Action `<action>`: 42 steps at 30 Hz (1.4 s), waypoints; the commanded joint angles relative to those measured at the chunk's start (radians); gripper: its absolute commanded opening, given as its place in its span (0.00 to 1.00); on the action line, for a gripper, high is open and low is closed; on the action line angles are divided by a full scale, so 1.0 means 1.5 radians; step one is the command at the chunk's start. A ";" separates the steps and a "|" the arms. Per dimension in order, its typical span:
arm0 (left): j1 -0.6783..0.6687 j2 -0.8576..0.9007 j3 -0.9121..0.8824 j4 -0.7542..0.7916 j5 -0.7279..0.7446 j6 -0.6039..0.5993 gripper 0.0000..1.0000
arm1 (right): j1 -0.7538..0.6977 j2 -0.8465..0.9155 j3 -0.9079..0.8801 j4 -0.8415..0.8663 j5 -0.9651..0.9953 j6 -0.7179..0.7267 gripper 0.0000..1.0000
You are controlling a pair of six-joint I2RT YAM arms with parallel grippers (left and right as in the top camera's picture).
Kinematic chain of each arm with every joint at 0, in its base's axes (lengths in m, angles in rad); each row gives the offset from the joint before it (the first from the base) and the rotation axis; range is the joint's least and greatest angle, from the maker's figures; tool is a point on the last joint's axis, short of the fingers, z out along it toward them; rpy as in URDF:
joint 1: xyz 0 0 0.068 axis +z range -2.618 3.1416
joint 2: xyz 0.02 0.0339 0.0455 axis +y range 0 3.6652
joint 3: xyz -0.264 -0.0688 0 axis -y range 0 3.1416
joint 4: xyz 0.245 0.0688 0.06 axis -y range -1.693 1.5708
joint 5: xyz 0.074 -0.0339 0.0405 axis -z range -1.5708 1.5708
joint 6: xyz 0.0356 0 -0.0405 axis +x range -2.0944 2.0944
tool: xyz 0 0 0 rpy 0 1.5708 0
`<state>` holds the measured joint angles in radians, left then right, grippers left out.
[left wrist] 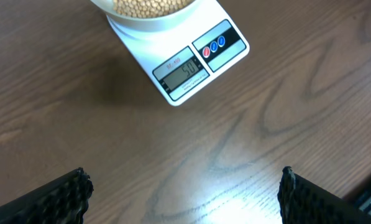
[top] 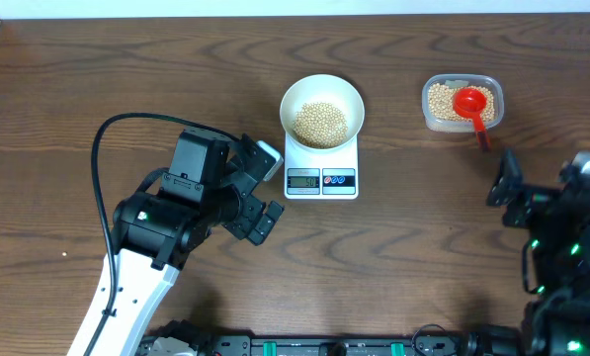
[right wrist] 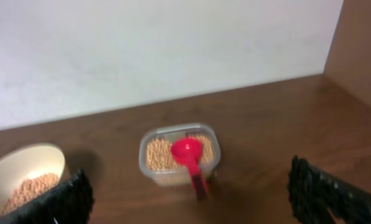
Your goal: Scoop item into bowl and weigh 50g on scale
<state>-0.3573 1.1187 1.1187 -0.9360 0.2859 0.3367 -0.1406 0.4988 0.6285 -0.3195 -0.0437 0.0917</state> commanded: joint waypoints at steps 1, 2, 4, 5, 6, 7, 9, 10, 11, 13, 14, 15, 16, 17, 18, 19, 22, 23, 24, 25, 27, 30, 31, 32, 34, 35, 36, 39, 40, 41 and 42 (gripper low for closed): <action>-0.002 0.003 -0.003 -0.001 0.000 -0.006 0.98 | 0.004 -0.079 -0.092 0.044 0.010 -0.056 0.99; -0.002 0.003 -0.003 -0.001 0.000 -0.006 0.98 | 0.007 -0.102 -0.119 0.058 0.010 -0.068 0.99; -0.002 0.003 -0.003 -0.001 0.000 -0.006 0.98 | 0.012 -0.144 -0.162 0.078 0.010 -0.090 0.99; -0.002 0.003 -0.003 -0.001 0.000 -0.006 0.98 | 0.016 -0.165 -0.183 0.087 0.010 -0.099 0.99; -0.002 0.003 -0.003 -0.001 0.000 -0.006 0.98 | 0.019 -0.181 -0.200 0.094 0.011 -0.102 0.99; -0.002 0.003 -0.003 -0.001 0.000 -0.006 0.98 | 0.022 -0.198 -0.218 0.100 0.011 -0.102 0.99; -0.002 0.003 -0.003 -0.001 0.000 -0.006 0.98 | 0.027 -0.223 -0.246 0.110 0.010 -0.102 0.99; -0.002 0.003 -0.003 -0.001 0.000 -0.006 0.98 | 0.030 -0.232 -0.258 0.114 0.010 -0.102 0.99; -0.002 0.003 -0.003 -0.001 0.000 -0.006 0.98 | 0.033 -0.241 -0.270 0.117 0.010 -0.102 0.99; -0.002 0.003 -0.003 -0.001 0.000 -0.006 0.98 | 0.038 -0.258 -0.291 0.119 0.010 -0.101 0.99; -0.002 0.003 -0.003 -0.001 0.000 -0.006 0.98 | 0.041 -0.264 -0.301 0.119 0.010 -0.102 0.99; -0.002 0.003 -0.003 -0.001 0.000 -0.006 0.98 | 0.044 -0.269 -0.311 0.119 0.010 -0.102 0.99; -0.002 0.003 -0.003 -0.001 0.000 -0.006 0.98 | 0.047 -0.273 -0.319 0.121 0.010 -0.102 0.99; -0.002 0.003 -0.003 -0.001 0.000 -0.006 0.98 | 0.049 -0.277 -0.327 0.124 0.010 -0.101 0.99; -0.002 0.003 -0.003 -0.001 0.000 -0.006 0.98 | 0.051 -0.280 -0.335 0.127 0.010 -0.102 0.99; -0.002 0.003 -0.003 -0.001 0.000 -0.006 0.98 | 0.052 -0.284 -0.344 0.129 0.010 -0.102 0.99; -0.002 0.003 -0.003 -0.001 0.000 -0.006 0.98 | 0.055 -0.299 -0.368 0.131 0.010 -0.102 0.99; -0.002 0.003 -0.003 -0.001 0.000 -0.006 0.98 | 0.055 -0.306 -0.378 0.131 0.010 -0.101 0.99; -0.002 0.003 -0.003 -0.001 0.000 -0.006 0.98 | 0.055 -0.313 -0.386 0.131 0.010 -0.099 0.99; -0.002 0.003 -0.003 -0.001 0.000 -0.006 0.98 | 0.055 -0.320 -0.396 0.131 0.010 -0.096 0.99; -0.002 0.003 -0.003 -0.001 0.000 -0.006 0.98 | 0.056 -0.330 -0.403 0.137 0.011 -0.096 0.99; -0.002 0.003 -0.003 -0.001 0.000 -0.006 0.98 | 0.056 -0.329 -0.403 0.136 0.010 -0.097 0.99; -0.002 0.003 -0.003 -0.001 0.000 -0.006 0.98 | 0.056 -0.329 -0.403 0.136 0.007 -0.093 0.99; -0.002 0.003 -0.003 -0.001 0.000 -0.006 0.98 | 0.056 -0.329 -0.403 0.136 0.007 -0.089 0.99; -0.002 0.003 -0.003 -0.001 0.000 -0.006 0.98 | 0.062 -0.329 -0.403 0.136 0.007 -0.087 0.99; -0.002 0.003 -0.003 -0.001 0.000 -0.006 0.98 | 0.065 -0.329 -0.403 0.137 0.007 -0.087 0.99; -0.002 0.003 -0.003 -0.001 0.000 -0.006 0.98 | 0.067 -0.329 -0.403 0.137 0.007 -0.087 0.99; -0.002 0.003 -0.003 -0.001 0.000 -0.006 0.98 | 0.068 -0.329 -0.403 0.137 0.008 -0.087 0.99; -0.002 0.003 -0.003 -0.001 0.000 -0.006 0.98 | 0.068 -0.329 -0.403 0.138 0.008 -0.087 0.99; -0.002 0.003 -0.003 -0.001 0.000 -0.006 0.98 | 0.068 -0.329 -0.403 0.138 0.008 -0.087 0.99; -0.002 0.003 -0.003 -0.001 0.000 -0.006 0.98 | 0.068 -0.329 -0.403 0.138 0.008 -0.087 0.99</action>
<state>-0.3573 1.1187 1.1187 -0.9356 0.2859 0.3367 -0.0444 0.0143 0.0307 -0.1146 -0.0330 -0.0444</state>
